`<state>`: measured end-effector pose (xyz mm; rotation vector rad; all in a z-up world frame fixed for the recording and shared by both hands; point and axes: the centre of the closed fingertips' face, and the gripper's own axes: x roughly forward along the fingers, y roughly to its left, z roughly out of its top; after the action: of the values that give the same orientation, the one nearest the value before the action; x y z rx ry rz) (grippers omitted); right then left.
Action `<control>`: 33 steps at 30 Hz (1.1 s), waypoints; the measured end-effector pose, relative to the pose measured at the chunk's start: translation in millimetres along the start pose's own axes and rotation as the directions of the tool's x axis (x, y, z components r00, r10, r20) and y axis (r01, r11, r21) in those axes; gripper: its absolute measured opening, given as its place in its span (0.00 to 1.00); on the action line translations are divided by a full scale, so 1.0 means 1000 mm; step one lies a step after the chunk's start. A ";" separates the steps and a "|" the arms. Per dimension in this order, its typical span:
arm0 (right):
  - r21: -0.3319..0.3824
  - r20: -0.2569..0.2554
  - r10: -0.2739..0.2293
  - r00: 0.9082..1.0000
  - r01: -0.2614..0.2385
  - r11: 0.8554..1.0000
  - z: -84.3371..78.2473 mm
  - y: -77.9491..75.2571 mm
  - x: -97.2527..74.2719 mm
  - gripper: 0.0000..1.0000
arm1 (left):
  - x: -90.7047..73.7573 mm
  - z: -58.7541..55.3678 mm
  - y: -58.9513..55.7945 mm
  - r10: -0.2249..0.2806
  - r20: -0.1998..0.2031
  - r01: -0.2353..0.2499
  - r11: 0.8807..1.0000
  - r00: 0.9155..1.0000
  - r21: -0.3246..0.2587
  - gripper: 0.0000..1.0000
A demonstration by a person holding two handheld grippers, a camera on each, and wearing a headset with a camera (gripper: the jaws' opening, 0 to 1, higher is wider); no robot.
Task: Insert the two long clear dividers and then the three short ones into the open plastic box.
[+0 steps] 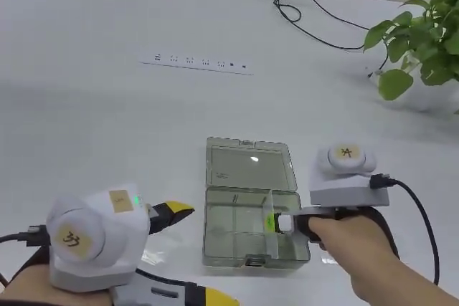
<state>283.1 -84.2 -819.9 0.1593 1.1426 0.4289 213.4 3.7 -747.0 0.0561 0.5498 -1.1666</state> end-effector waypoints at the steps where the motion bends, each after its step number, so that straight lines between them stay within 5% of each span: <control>1: -0.002 0.003 0.003 1.000 -0.003 1.000 0.000 0.000 0.000 0.10 | 0.000 0.000 0.000 0.002 -0.001 -0.002 1.000 1.000 0.001 0.86; 20: -0.048 0.070 0.071 0.995 -0.068 0.997 0.010 0.005 -0.022 0.17 | -0.002 0.001 0.003 0.029 -0.008 -0.029 1.000 1.000 -0.004 0.86; 33: -0.191 0.141 0.180 0.973 -0.152 0.970 0.018 0.013 -0.051 0.30 | -0.013 -0.010 0.023 0.135 -0.044 -0.138 0.989 0.990 -0.054 0.83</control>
<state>278.5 -91.3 -764.9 0.1296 0.9327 0.6548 226.5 27.6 -754.9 0.0676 0.6054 -1.0178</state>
